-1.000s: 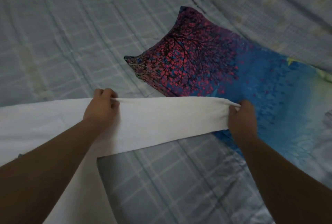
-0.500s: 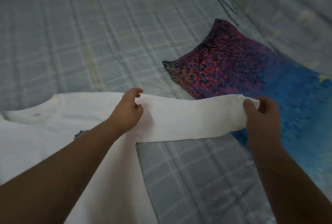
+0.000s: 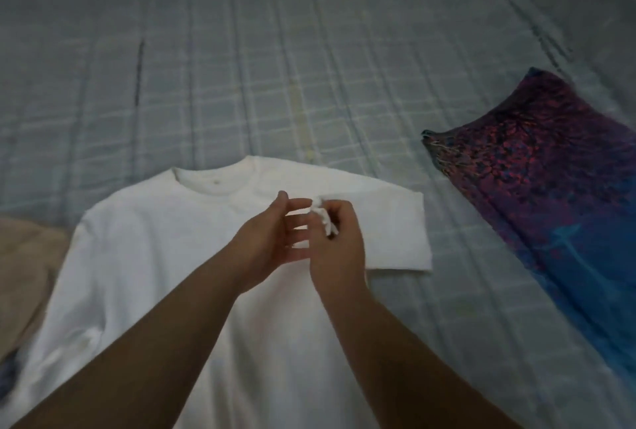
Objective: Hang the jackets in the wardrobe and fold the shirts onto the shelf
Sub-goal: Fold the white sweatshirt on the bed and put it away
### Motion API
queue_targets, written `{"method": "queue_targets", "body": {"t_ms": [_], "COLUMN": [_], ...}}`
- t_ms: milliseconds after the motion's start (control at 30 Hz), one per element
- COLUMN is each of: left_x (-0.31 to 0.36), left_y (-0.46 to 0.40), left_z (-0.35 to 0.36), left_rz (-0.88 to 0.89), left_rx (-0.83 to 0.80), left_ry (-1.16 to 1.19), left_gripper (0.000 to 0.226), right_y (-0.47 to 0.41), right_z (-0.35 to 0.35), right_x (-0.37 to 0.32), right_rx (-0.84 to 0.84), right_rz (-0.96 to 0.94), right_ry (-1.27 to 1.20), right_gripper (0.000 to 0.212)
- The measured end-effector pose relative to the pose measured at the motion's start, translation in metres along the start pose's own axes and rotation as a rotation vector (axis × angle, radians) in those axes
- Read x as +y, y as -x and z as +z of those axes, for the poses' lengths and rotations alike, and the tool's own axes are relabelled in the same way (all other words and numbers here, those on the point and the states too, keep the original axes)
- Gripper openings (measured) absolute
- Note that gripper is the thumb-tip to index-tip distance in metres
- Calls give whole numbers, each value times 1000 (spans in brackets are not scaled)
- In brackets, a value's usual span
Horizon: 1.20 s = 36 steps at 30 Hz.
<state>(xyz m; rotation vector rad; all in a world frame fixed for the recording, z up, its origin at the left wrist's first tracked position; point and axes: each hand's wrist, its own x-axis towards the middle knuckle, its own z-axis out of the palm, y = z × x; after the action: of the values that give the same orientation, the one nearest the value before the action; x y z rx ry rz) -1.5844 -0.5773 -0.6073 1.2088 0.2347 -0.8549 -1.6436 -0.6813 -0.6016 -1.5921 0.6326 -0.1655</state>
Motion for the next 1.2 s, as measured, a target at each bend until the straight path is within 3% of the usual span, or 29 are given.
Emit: {"method": "queue_targets", "body": {"t_ms": [67,167,267,367,500,667,833,1100,1200], "left_x": [-8,-22,-43,-58,-62,-60,-60,-93,-96], "left_y": [12,26,33,38,49,67,79,76,76], "left_z": [-29,-72,-109,-137,-174,-214,-231,-259,-258], "left_rz": [5,28,69,67,38,91,226,295,259], "left_rx": [13,77,141,320,537,805,929,952,973], "left_ry": [17,120,144,86,-44,-404,-855,-1170,-1176], "left_gripper": [58,63,50,34,37,31,21,21,19], "right_y": [19,41,52,44,18,-1,-23,-77,-90], "right_z": [34,69,78,63,25,5,5,27,27], "right_x": [19,45,68,91,116,124,124,117,121], "right_rx": [-96,-301,-453,-418,-298,-255,-255,-263,-262], "right_rz": [11,-53,-126,-299,-555,-513,-499,-498,-471], "right_ry": [46,224,276,450,989,1393,1506,1493,1521], "right_gripper": [17,51,53,54,56,62,63,63,65]}}
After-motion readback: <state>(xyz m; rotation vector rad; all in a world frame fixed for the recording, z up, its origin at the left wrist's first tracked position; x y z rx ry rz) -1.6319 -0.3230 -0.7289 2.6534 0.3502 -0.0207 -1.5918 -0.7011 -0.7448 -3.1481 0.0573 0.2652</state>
